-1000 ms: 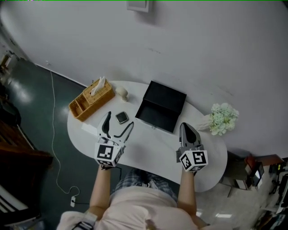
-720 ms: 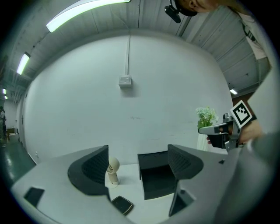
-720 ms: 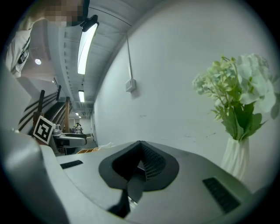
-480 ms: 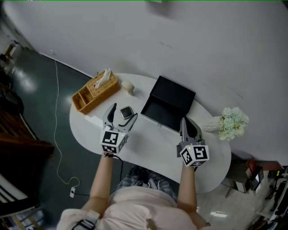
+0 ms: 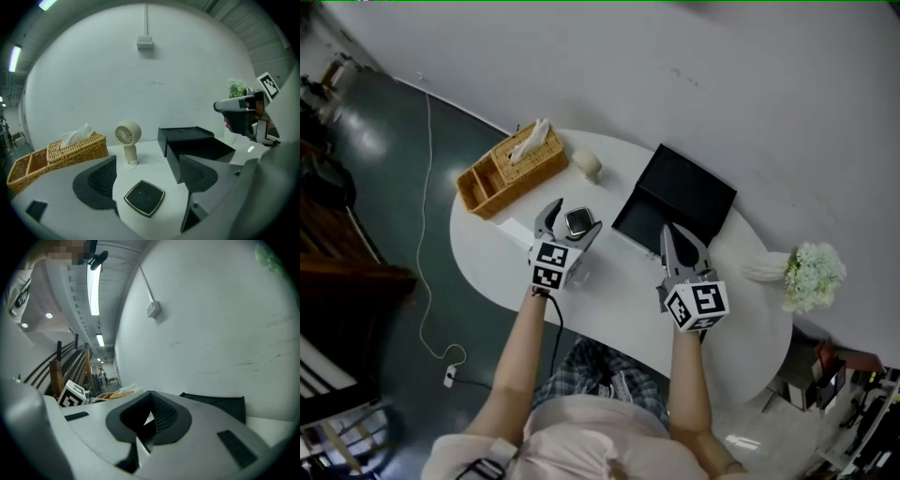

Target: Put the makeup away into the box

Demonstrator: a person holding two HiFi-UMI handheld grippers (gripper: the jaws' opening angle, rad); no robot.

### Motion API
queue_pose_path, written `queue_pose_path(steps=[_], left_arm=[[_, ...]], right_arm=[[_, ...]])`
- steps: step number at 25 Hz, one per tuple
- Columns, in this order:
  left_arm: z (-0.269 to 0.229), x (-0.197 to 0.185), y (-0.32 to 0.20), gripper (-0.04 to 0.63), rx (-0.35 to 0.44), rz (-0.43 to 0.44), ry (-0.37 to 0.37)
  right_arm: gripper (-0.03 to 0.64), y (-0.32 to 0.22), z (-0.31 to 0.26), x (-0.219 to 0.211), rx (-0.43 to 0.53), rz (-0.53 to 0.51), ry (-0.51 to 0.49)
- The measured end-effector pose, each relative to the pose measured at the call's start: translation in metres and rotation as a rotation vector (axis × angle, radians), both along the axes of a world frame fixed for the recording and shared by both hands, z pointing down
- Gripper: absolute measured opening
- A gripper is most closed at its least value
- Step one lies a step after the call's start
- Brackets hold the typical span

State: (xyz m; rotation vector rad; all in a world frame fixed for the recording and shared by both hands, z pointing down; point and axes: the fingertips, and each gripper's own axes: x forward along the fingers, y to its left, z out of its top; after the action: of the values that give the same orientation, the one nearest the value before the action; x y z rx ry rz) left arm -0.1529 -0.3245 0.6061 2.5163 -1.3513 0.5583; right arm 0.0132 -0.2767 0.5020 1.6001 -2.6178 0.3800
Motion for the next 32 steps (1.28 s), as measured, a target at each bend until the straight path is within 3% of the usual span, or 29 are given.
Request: queue_pose_path(steps=[4, 10, 14, 26, 32], left_arm=[[0.034, -0.004, -0.007, 0.405, -0.055, 0.013, -0.02], [0.074, -0.002, -0.004, 0.405, -0.148, 0.131, -0.112], [0.092, -0.002, -0.001, 0.405, -0.2, 0.164, -0.142], [0.099, -0.005, 0.001, 0.38, -0.199, 0.196, -0.192], [0.093, -0.006, 0.009, 0.374, -0.157, 0.206, -0.208]], right_arm=[[0.015, -0.004, 0.016, -0.018, -0.034, -0.051, -0.001], [0.016, -0.005, 0.031, -0.03, -0.064, -0.085, -0.003], [0.015, -0.007, 0.035, -0.032, -0.076, -0.094, 0.002], [0.015, -0.008, 0.041, -0.028, -0.091, -0.085, 0.009], [0.016, -0.004, 0.038, -0.022, -0.089, -0.071, 0.011]])
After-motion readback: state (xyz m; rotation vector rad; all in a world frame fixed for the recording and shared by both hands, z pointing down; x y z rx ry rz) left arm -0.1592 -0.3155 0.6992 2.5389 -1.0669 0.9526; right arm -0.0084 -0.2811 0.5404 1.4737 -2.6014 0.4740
